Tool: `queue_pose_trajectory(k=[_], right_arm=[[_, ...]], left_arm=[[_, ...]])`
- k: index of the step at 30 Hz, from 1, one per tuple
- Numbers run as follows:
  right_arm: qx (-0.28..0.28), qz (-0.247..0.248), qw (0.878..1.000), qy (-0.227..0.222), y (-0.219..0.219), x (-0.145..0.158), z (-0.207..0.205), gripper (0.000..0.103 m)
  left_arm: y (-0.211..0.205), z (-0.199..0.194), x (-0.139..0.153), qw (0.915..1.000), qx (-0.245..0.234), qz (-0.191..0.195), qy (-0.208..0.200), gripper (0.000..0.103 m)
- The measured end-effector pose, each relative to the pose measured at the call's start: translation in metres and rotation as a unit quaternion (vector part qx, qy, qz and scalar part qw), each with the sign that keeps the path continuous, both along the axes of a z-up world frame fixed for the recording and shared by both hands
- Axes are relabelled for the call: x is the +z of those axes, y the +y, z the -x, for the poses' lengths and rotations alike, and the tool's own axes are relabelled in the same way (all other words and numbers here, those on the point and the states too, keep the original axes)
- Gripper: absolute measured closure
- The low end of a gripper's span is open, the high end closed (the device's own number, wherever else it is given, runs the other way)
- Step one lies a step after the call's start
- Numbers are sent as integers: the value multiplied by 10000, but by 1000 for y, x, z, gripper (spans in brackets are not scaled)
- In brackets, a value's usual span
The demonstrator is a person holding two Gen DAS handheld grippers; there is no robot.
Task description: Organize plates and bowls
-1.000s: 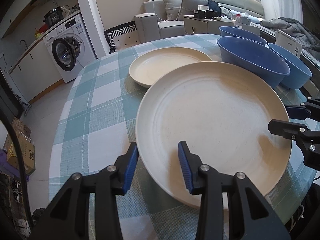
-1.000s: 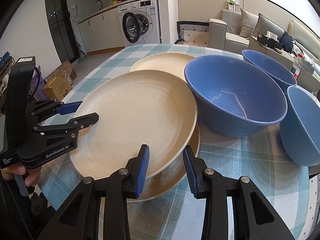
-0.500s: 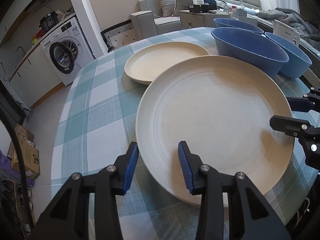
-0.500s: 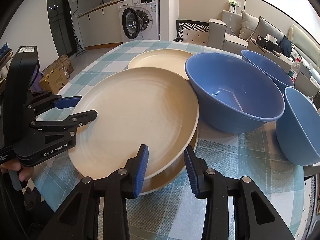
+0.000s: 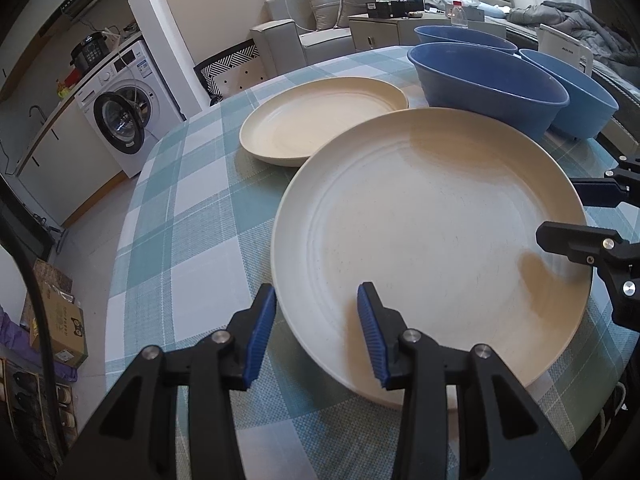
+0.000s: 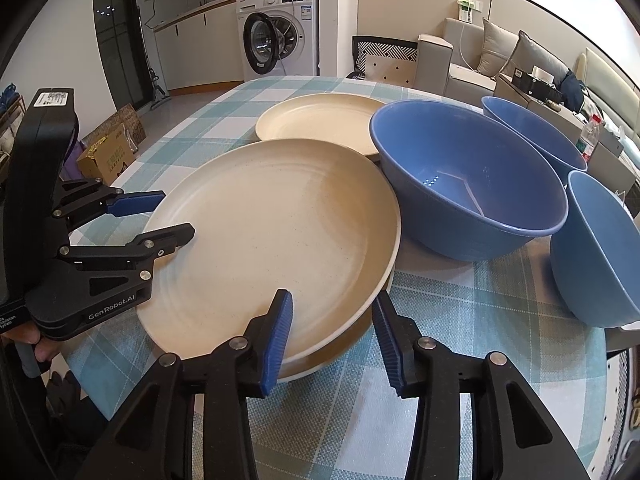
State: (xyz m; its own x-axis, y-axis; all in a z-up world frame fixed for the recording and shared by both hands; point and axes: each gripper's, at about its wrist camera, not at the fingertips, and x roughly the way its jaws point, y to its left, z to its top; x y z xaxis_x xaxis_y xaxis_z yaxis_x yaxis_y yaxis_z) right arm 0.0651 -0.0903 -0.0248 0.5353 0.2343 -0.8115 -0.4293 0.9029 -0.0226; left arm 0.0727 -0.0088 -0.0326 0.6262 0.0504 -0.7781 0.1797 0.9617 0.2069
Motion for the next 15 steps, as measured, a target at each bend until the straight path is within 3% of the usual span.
queue_pose_trajectory(k=[15], right_arm=[[23, 7, 10000, 35, 0, -3, -1, 50]], left_arm=[[-7, 1, -3, 9999, -108, -18, 96, 57]])
